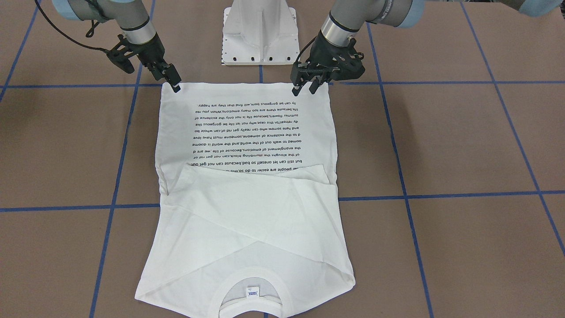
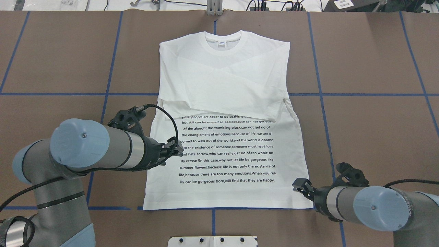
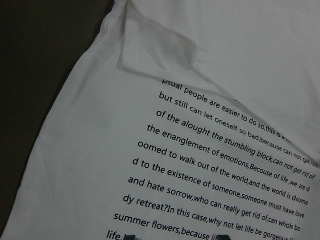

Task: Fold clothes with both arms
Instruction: 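Move both grippers to the hem corners nearest the robot and grasp them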

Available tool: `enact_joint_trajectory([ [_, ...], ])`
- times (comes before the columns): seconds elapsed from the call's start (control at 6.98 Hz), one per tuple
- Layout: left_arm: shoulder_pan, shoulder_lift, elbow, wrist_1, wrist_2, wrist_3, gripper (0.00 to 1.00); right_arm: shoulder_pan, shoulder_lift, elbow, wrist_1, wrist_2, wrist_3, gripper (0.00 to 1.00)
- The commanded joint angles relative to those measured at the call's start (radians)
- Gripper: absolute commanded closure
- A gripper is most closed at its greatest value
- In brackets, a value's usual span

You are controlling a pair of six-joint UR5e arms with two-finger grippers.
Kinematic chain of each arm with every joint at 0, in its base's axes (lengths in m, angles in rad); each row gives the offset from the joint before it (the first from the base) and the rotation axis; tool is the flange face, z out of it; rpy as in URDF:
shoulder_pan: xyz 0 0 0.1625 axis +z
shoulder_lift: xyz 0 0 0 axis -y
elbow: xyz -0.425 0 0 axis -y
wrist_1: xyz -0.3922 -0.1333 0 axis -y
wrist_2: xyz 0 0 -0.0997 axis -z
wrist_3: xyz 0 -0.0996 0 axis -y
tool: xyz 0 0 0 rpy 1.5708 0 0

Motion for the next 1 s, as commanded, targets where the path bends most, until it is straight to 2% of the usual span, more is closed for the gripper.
enact_joint_trajectory([
  [0.0,0.016,0.015,-0.017,0.0,-0.001,-0.019,0.37,-0.011,-0.004,-0.005,-0.001,0.0,0.009,0.07],
  [0.29,0.019,0.021,-0.032,0.015,-0.001,-0.019,0.37,-0.023,-0.002,-0.022,-0.001,0.0,0.009,0.08],
  [0.43,0.019,0.021,-0.032,0.017,-0.001,-0.019,0.37,-0.026,-0.002,-0.024,-0.001,0.0,0.009,0.13],
  [0.57,0.019,0.021,-0.03,0.017,-0.001,-0.019,0.37,-0.028,-0.001,-0.03,-0.001,0.001,0.009,0.28],
  [0.72,0.02,0.021,-0.03,0.017,-0.001,-0.019,0.37,-0.028,-0.001,-0.03,-0.002,0.003,0.011,0.77],
  [0.86,0.022,0.022,-0.03,0.017,-0.001,-0.019,0.37,-0.028,-0.001,-0.03,-0.001,0.009,0.009,1.0],
])
